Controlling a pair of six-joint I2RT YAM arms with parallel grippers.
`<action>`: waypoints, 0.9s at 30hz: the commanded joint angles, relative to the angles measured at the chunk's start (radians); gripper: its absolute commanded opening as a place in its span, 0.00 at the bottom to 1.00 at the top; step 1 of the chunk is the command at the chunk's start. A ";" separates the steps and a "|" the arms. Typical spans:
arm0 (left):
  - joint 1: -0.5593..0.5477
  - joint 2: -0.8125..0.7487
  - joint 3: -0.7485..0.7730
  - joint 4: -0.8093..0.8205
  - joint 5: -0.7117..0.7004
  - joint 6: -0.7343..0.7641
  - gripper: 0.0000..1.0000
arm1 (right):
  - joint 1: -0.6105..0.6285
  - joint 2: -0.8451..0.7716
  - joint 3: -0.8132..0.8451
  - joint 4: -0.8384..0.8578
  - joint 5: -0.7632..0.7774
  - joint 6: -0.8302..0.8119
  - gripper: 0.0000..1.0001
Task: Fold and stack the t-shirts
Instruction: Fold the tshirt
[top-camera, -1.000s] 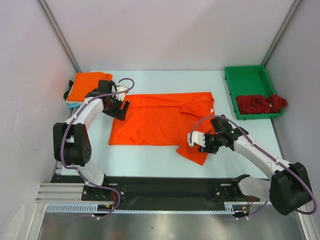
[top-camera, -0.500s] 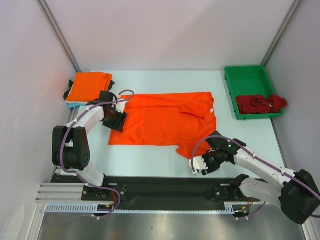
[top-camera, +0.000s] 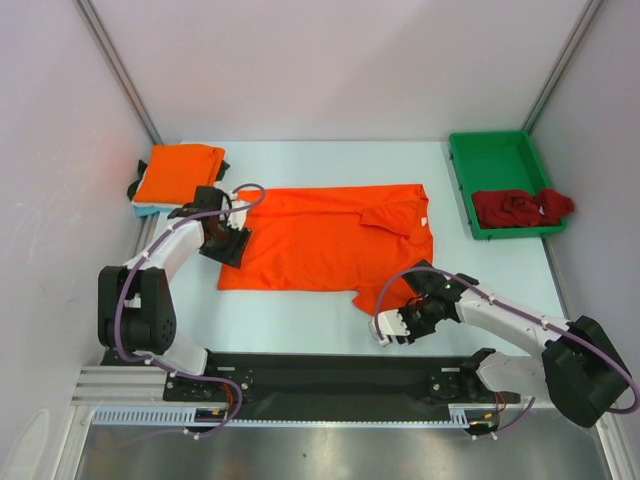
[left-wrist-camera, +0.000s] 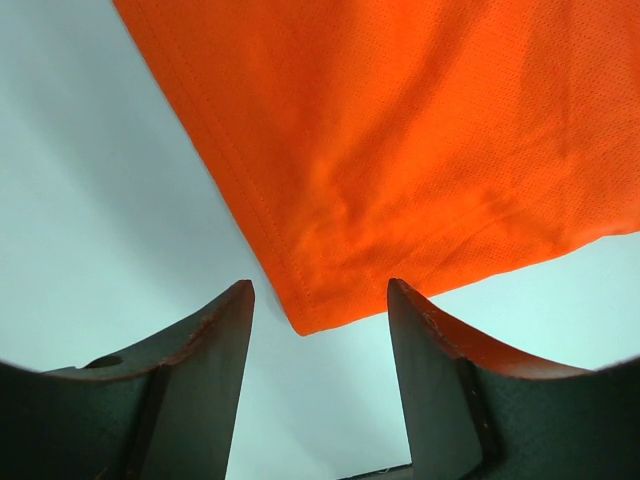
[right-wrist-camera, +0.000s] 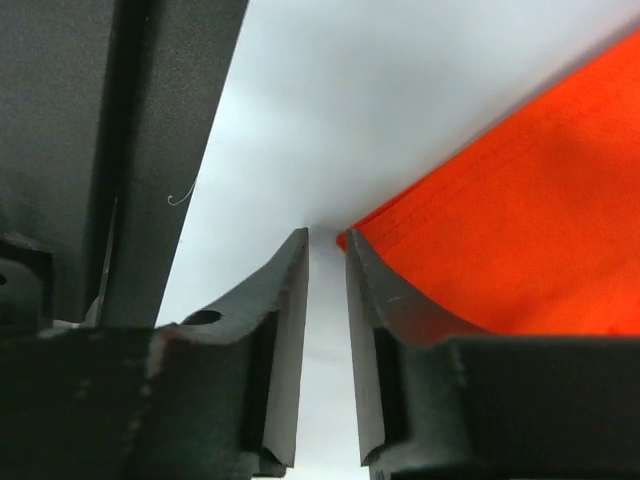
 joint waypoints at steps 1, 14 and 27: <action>0.026 -0.004 0.001 -0.027 0.012 0.003 0.61 | 0.010 0.034 0.008 0.011 0.023 -0.004 0.24; 0.130 0.068 -0.008 -0.144 0.167 0.092 0.57 | 0.022 -0.033 0.020 0.037 0.075 0.151 0.00; 0.161 0.146 -0.022 -0.148 0.176 0.124 0.48 | 0.045 -0.019 0.026 0.071 0.093 0.217 0.00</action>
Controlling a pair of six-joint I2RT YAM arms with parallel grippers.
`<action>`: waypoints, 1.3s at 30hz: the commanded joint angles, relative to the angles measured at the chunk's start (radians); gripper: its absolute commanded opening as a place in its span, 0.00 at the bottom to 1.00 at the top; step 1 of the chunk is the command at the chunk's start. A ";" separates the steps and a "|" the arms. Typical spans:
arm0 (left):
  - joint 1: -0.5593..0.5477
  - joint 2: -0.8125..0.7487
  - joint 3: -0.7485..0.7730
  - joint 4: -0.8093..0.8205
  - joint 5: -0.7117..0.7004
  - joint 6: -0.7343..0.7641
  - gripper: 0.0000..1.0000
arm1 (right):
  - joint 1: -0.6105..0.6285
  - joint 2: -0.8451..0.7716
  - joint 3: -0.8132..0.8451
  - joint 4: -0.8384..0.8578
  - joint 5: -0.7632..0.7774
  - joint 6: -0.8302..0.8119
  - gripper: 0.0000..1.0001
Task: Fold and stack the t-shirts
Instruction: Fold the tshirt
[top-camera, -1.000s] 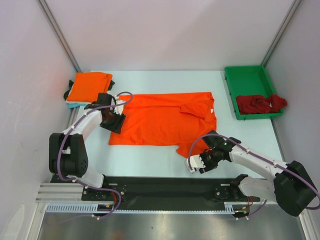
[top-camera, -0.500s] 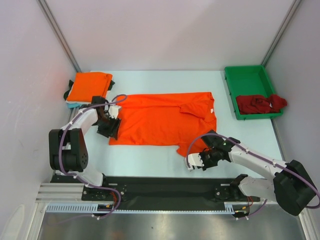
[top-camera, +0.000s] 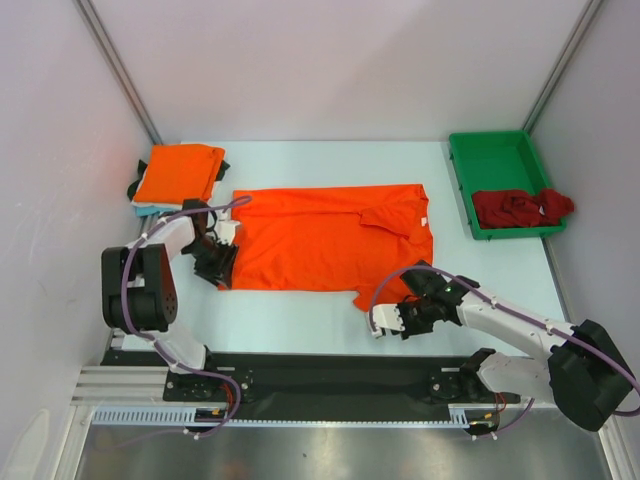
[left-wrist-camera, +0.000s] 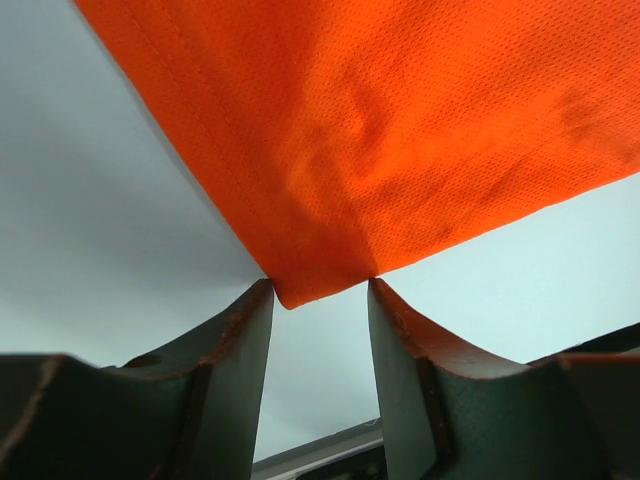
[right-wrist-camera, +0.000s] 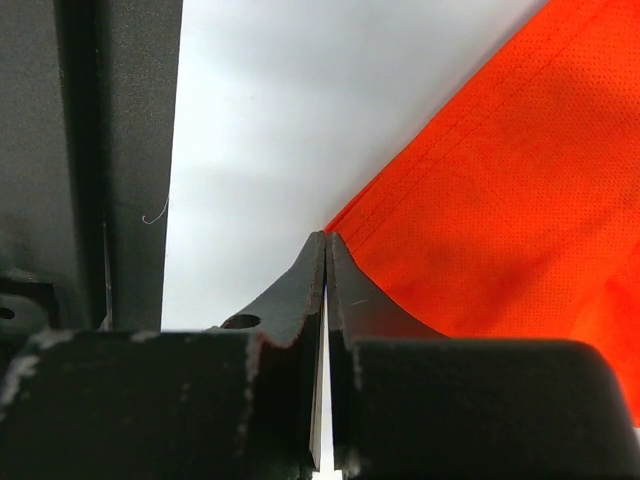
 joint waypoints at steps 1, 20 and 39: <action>0.015 0.021 -0.010 -0.015 0.042 0.039 0.48 | 0.008 -0.002 0.026 0.022 0.012 0.027 0.00; 0.029 0.003 0.032 -0.022 0.066 0.073 0.01 | -0.002 -0.129 0.162 -0.004 0.081 0.241 0.00; 0.018 -0.028 0.038 -0.012 0.063 0.113 0.00 | -0.015 -0.085 0.038 0.019 0.119 0.165 0.40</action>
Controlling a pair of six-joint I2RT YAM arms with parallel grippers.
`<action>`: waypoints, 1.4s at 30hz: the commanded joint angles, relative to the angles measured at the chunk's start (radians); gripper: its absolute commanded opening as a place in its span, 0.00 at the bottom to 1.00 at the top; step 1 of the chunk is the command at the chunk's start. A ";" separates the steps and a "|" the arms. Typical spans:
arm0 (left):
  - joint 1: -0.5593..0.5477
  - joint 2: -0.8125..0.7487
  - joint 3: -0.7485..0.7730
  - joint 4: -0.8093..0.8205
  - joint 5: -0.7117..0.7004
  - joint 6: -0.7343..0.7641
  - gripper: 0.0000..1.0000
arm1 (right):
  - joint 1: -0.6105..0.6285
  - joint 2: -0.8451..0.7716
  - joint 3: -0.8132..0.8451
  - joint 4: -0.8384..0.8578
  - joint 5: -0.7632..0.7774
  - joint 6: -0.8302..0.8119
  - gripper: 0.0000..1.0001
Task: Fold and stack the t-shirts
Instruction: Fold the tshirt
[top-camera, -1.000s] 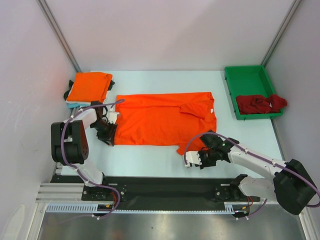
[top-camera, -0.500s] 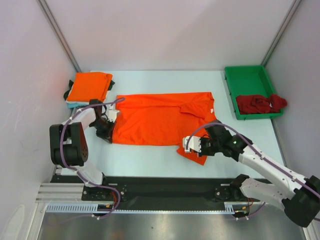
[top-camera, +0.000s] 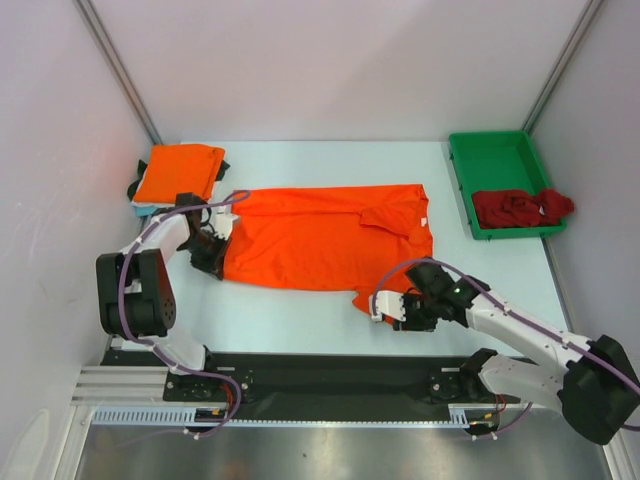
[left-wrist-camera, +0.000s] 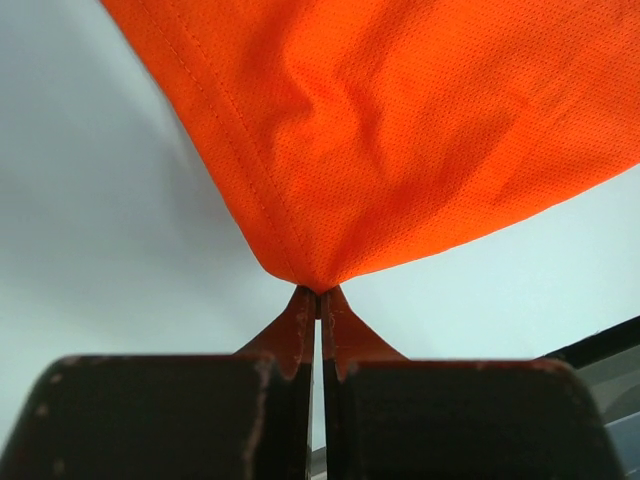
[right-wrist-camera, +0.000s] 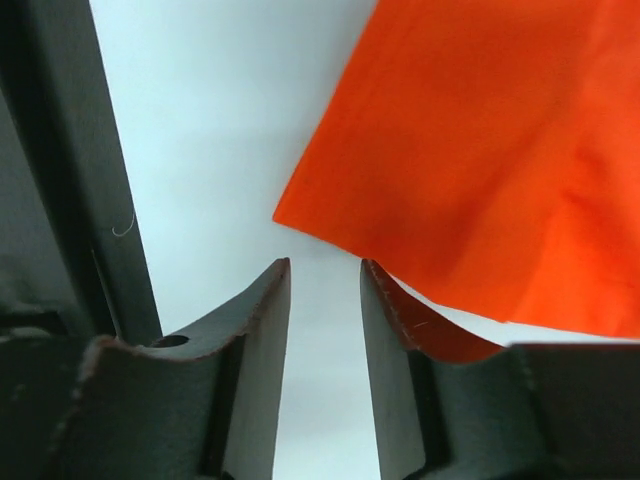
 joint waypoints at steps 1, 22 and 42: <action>-0.005 -0.001 -0.002 0.010 0.029 0.017 0.00 | -0.008 0.037 0.003 0.060 -0.004 -0.046 0.42; -0.011 0.023 -0.026 0.039 0.032 -0.014 0.00 | -0.005 0.172 -0.020 0.121 -0.062 -0.098 0.46; -0.011 0.058 -0.011 0.050 0.043 -0.017 0.00 | -0.008 0.195 -0.010 0.054 -0.122 -0.125 0.29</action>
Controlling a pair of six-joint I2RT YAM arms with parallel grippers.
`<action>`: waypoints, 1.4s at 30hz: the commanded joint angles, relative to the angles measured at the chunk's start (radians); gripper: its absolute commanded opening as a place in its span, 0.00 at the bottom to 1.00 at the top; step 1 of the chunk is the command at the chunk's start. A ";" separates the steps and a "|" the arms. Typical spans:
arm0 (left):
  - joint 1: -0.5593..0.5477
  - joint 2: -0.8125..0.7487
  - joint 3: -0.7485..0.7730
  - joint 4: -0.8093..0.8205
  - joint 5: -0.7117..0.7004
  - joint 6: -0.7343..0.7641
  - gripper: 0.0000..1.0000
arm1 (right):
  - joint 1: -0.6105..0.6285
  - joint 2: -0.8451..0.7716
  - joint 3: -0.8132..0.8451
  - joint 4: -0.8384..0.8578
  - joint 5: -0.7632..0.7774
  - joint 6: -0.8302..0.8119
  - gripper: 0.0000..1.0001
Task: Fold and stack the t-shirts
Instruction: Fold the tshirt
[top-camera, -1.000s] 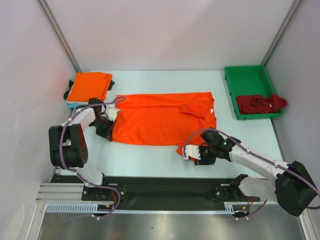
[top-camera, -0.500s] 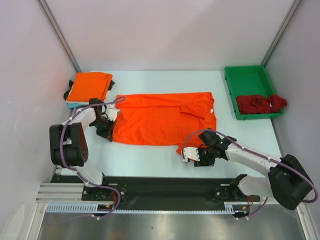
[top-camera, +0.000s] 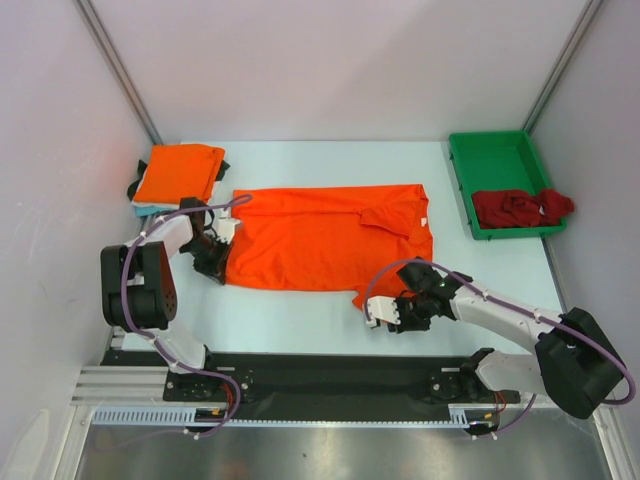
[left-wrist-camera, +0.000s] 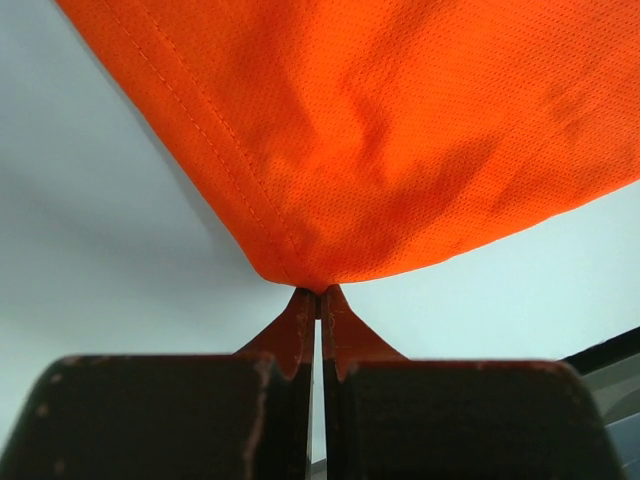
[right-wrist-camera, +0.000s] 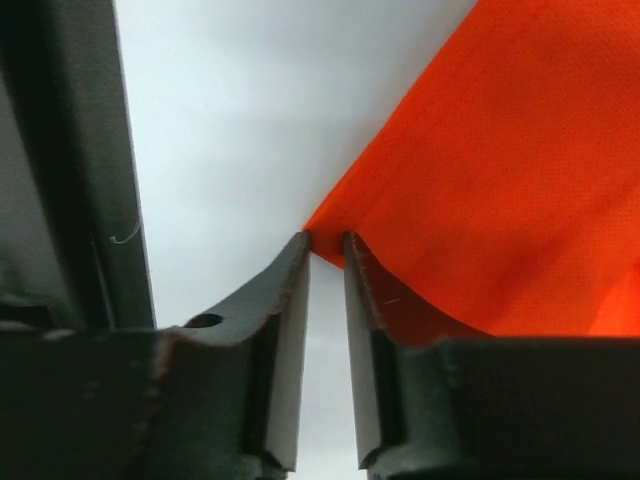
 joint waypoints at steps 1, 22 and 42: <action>-0.005 0.001 0.012 0.017 0.041 -0.007 0.00 | -0.010 0.010 0.014 -0.037 -0.045 -0.020 0.23; -0.014 -0.031 0.153 -0.024 0.003 0.007 0.00 | -0.247 -0.065 0.428 -0.157 0.010 0.057 0.00; -0.057 0.230 0.604 -0.162 0.005 -0.058 0.00 | -0.401 0.288 0.735 0.046 -0.008 0.016 0.00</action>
